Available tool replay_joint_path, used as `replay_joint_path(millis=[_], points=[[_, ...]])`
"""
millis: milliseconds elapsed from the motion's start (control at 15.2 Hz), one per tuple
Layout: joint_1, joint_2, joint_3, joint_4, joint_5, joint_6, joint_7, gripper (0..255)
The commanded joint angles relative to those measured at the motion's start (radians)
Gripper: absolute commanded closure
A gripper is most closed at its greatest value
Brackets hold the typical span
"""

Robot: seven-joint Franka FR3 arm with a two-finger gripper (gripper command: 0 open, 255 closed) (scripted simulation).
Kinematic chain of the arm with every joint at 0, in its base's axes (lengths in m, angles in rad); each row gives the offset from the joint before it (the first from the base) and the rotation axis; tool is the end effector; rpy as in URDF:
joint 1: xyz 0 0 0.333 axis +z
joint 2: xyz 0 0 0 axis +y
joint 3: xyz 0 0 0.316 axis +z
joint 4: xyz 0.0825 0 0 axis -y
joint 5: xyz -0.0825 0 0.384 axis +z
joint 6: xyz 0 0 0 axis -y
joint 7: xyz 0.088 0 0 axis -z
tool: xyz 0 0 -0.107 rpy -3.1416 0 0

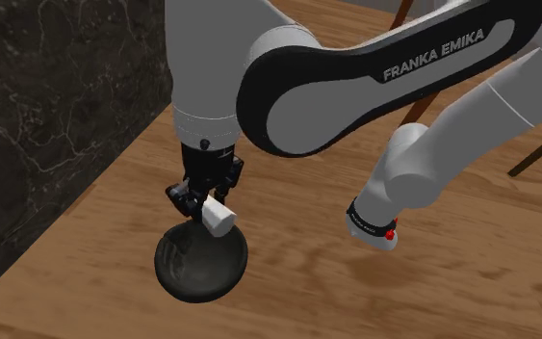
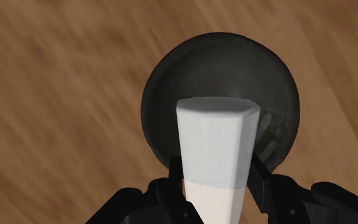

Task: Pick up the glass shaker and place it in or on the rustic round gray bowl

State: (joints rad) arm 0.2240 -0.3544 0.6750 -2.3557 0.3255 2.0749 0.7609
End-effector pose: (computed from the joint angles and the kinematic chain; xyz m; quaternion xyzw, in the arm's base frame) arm 0.2652 0.3743 0.4357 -0.9991 0.0243 0.0183 0.0293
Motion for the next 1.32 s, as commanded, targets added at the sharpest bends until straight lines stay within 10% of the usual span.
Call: replay_joint_path(millis=[0, 1254], points=[[0.010, 0.025, 0.046, 0.039, -0.006, -0.004, 0.066, 255], [-0.009, 0.163, 0.130, -0.062, -0.057, 0.224, 0.125, 255]])
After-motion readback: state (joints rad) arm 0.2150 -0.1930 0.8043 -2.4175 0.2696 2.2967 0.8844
